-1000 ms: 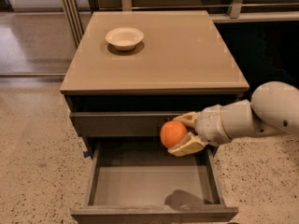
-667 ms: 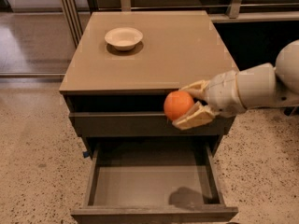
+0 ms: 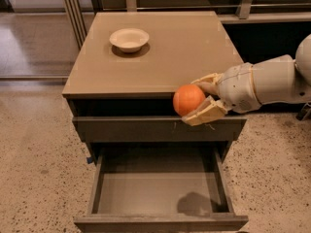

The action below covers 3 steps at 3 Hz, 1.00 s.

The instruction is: Pick orange from middle drawer and place on counter

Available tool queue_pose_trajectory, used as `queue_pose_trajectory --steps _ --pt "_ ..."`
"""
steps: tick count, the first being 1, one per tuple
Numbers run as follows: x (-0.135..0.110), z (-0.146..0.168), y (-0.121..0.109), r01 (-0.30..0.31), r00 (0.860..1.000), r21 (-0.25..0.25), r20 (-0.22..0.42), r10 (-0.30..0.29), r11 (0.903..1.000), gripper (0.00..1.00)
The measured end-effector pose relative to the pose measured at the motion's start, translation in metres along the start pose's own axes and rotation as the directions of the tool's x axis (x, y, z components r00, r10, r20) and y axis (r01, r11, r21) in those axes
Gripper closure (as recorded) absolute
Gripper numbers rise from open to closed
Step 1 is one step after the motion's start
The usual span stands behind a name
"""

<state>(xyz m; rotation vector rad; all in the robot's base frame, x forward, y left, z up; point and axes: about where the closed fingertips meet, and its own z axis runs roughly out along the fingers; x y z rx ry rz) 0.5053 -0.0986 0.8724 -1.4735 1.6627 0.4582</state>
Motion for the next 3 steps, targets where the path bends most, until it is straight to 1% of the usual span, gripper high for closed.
queue_pose_trajectory --steps 1,2,3 --pt "0.0 0.008 -0.022 0.05 0.999 0.049 -0.005 -0.05 0.9975 1.0" --pt "0.0 0.025 -0.068 0.123 0.992 0.125 -0.004 -0.124 0.9844 1.0" --pt "-0.001 0.042 -0.112 0.147 0.989 0.173 0.008 -0.15 0.9739 1.0"
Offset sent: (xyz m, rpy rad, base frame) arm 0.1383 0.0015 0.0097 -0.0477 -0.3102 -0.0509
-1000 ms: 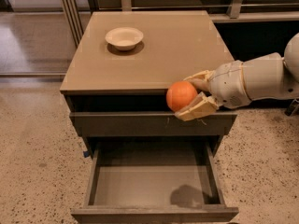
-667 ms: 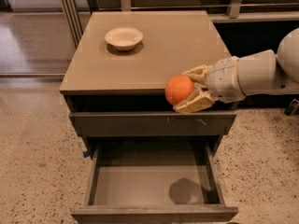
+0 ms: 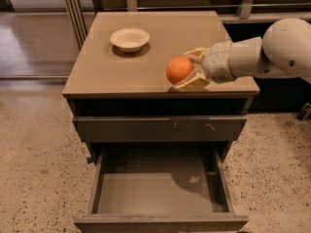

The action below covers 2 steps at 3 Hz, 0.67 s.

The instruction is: Pick orange from middle drawer and place on counter

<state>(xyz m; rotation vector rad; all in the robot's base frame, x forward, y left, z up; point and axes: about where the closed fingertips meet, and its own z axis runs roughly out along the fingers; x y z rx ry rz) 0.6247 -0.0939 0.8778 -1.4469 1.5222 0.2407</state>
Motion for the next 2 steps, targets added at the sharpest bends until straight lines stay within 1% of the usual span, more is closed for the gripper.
queue_pose_trajectory --steps 1,2 --pt "0.008 0.02 -0.027 -0.028 1.0 0.018 0.014 0.028 0.9994 1.0" --pt "0.017 0.034 -0.043 -0.106 0.994 0.017 0.034 0.106 0.9942 1.0"
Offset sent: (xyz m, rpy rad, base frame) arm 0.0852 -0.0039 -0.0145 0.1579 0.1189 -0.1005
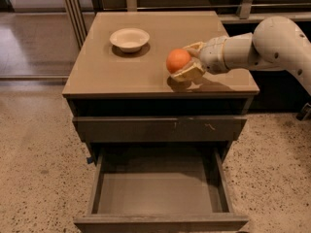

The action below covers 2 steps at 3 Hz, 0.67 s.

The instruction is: Pick orange from middle drawer and place on counter

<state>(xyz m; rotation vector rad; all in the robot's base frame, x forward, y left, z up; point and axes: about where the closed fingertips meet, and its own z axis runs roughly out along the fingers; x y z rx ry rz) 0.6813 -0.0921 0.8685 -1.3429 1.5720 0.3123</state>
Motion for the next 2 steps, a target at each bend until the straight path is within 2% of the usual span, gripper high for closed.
queue_pose_trajectory --steps 1,2 --pt "0.0083 0.0102 -0.009 -0.105 0.994 -0.015 0.018 0.105 0.9944 1.0" --pt "0.0146 0.0172 -0.012 -0.175 0.984 -0.034 0.011 0.175 0.984 1.0"
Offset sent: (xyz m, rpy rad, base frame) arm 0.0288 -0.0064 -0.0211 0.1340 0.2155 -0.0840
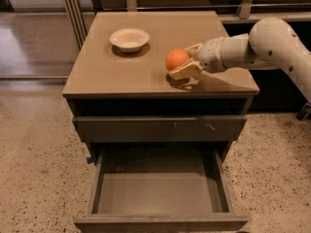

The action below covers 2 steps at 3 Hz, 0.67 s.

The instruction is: Pick orange from middle drawer and place on counter

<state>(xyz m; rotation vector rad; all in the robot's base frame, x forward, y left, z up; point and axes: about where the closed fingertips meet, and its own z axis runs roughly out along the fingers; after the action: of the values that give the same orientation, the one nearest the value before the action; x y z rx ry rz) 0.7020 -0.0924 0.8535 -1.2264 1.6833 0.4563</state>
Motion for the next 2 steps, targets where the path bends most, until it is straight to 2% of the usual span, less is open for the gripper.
queue_pose_trajectory --steps 2 --pt "0.0053 0.01 -0.0029 -0.046 0.998 -0.031 -0.049 0.044 0.9985 1.0"
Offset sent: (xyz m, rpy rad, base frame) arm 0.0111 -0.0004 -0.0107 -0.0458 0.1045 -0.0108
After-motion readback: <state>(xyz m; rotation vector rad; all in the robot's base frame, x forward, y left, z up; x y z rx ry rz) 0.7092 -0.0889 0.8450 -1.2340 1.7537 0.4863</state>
